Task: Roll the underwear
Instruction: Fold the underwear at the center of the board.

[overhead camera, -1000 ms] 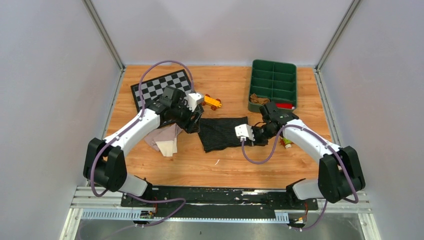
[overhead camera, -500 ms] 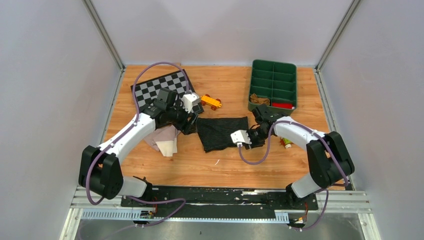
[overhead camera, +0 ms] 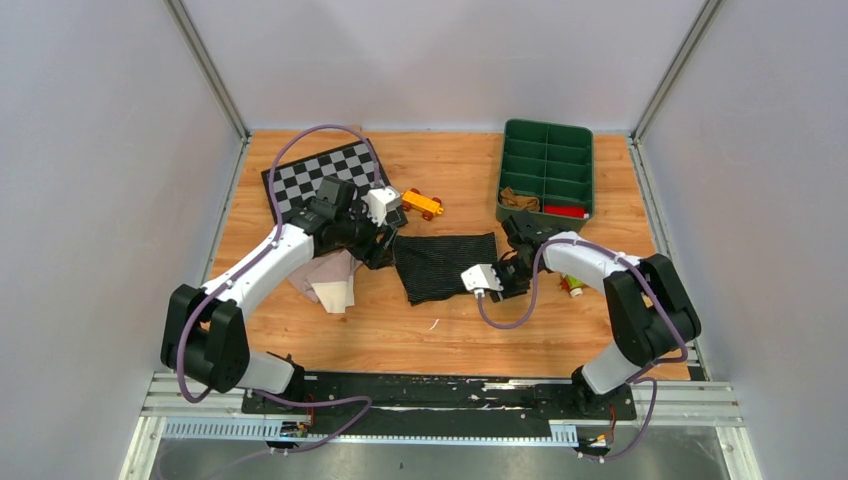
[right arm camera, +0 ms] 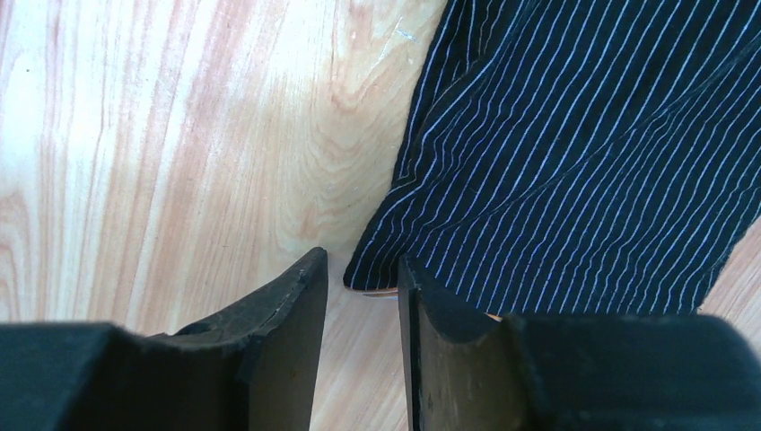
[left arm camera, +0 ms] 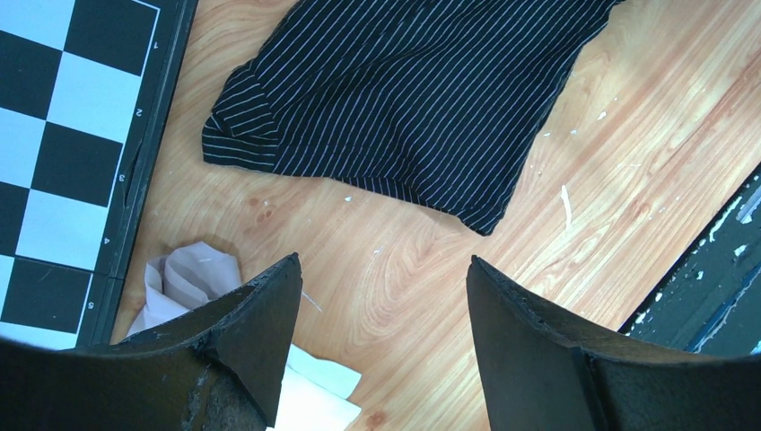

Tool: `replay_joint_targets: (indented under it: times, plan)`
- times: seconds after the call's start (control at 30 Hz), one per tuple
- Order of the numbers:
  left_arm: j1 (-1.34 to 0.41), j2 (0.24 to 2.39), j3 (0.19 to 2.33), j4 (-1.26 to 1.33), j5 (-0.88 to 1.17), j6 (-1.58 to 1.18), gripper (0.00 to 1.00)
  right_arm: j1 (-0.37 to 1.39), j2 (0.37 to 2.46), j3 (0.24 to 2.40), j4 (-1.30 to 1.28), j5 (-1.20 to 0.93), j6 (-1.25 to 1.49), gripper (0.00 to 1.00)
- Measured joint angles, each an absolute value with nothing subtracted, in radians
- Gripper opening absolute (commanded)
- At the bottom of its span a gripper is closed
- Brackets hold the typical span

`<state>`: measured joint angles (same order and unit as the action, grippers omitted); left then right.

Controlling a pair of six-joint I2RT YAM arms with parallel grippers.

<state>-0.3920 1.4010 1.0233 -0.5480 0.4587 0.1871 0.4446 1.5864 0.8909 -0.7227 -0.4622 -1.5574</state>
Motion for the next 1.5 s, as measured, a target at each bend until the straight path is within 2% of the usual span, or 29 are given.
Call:
replay_joint_targets:
  times: [0.13,0.17,0.23,0.27,0.3,0.47,0.6,0.8,1.07,1.5]
  plan:
    - [-0.392,1.407,1.023,-0.551,0.464,0.201,0.74,0.445,1.595,0.891,-0.718,-0.459,-1.571,0.3]
    - [-0.392,1.41,1.024,-0.554,0.469,0.218,0.73,0.445,1.596,0.889,-0.711,-0.456,-1.572,0.26]
    - [-0.391,1.411,1.024,-0.567,0.477,0.265,0.73,0.445,1.596,0.883,-0.689,-0.448,-1.573,0.07]
    - [-0.391,1.411,1.023,-0.568,0.479,0.293,0.73,0.445,1.596,0.881,-0.675,-0.443,-1.577,0.01]
    - [-0.391,1.409,1.019,-0.566,0.48,0.324,0.73,0.445,1.6,0.881,-0.662,-0.439,-1.579,0.0]
    - [-0.391,1.37,0.933,-0.566,0.482,0.484,0.71,0.444,1.623,0.918,-0.695,-0.448,-1.565,0.0]
    - [-0.408,1.335,0.879,-0.579,0.49,0.614,0.71,0.438,1.7,1.029,-0.813,-0.487,-1.484,0.0]
    - [-0.506,1.311,0.846,-0.553,0.507,0.759,0.67,0.432,1.756,1.085,-0.901,-0.57,-1.347,0.0]
    - [-0.665,1.398,0.835,-0.488,0.532,0.838,0.63,0.416,1.763,1.085,-0.911,-0.592,-1.284,0.0]
    - [-0.673,1.469,0.861,-0.49,0.533,0.907,0.62,0.394,1.764,1.074,-0.897,-0.615,-1.264,0.0]
